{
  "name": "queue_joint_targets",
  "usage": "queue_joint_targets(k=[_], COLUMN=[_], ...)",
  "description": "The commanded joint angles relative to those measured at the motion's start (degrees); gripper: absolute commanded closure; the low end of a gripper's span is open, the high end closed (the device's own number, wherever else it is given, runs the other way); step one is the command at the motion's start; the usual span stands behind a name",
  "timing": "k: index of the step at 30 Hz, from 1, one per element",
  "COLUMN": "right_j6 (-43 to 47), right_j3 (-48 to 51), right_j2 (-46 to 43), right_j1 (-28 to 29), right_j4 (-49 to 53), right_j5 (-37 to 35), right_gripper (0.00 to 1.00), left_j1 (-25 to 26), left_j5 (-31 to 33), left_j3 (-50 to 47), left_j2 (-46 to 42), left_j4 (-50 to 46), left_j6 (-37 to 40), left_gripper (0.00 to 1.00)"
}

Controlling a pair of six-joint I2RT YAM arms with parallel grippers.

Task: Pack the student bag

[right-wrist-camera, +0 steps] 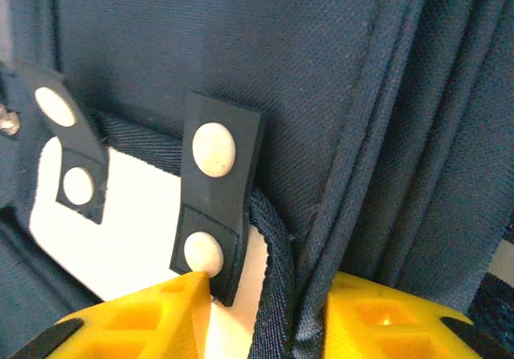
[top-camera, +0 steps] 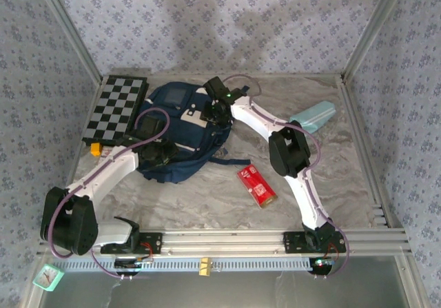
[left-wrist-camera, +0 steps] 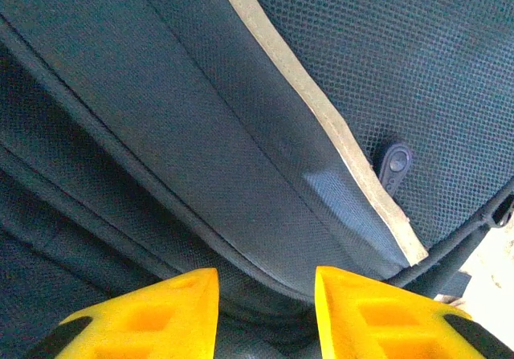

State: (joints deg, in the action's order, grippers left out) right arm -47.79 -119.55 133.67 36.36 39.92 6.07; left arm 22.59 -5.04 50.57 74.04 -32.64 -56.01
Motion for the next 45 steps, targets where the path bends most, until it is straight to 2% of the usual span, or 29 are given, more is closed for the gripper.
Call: queue_joint_targets(k=[1, 4, 8, 16, 20, 25, 31, 36, 40, 43, 45], right_j6=[-1.07, -1.25, -2.66, -3.99, -6.76, -8.08, -11.95, -16.52, -21.44, -24.22, -25.22], right_j3=[-2.05, -0.7, 4.0, 7.67, 13.91, 20.18, 28.79, 32.77, 36.56, 39.51, 40.05], right_j2=[3.16, 1.6, -2.71, -9.42, -14.47, -20.81, -28.57, -31.57, -33.55, -36.14, -36.95], right_j1=[-0.19, -0.45, -1.45, -3.14, -4.34, -6.03, -8.65, -8.07, -8.06, -7.64, -7.37], right_j4=[2.42, 2.44, -2.79, -8.27, -12.62, -15.49, -20.28, -24.74, -28.06, -31.2, -31.61], right_j5=[-0.39, -1.52, -1.58, -0.27, 2.59, 5.08, 8.76, 11.57, 9.59, 6.34, 5.3], right_gripper=[0.66, 0.8, 1.0, 1.0, 1.0, 1.0, 1.0, 1.0, 1.0, 1.0, 1.0], left_j1=[0.83, 1.39, 1.83, 2.37, 2.22, 0.72, -4.09, -6.7, -8.0, -7.29, -4.34], left_j5=[0.78, 1.1, 1.8, 2.28, 3.76, 5.6, 3.97, 1.31, -1.14, -0.7, -2.27], left_j3=[-0.46, -2.27, -5.85, -11.7, -12.6, -7.59, -0.62, 7.5, 9.92, 10.06, 8.61], left_j2=[-0.28, -1.27, -2.4, -5.99, -3.72, 3.1, 12.09, 17.25, 13.99, 9.7, 6.53], left_j4=[0.62, 0.54, 1.35, 3.82, 6.06, 8.34, 14.02, 15.57, 12.95, 6.11, 5.8], left_j6=[-0.27, -1.06, -2.6, -5.29, -4.28, 1.26, 7.77, 15.65, 18.08, 13.96, 11.36], left_gripper=[0.63, 0.64, 0.65, 0.66, 0.66, 0.67, 0.68, 0.69, 0.66, 0.63, 0.63])
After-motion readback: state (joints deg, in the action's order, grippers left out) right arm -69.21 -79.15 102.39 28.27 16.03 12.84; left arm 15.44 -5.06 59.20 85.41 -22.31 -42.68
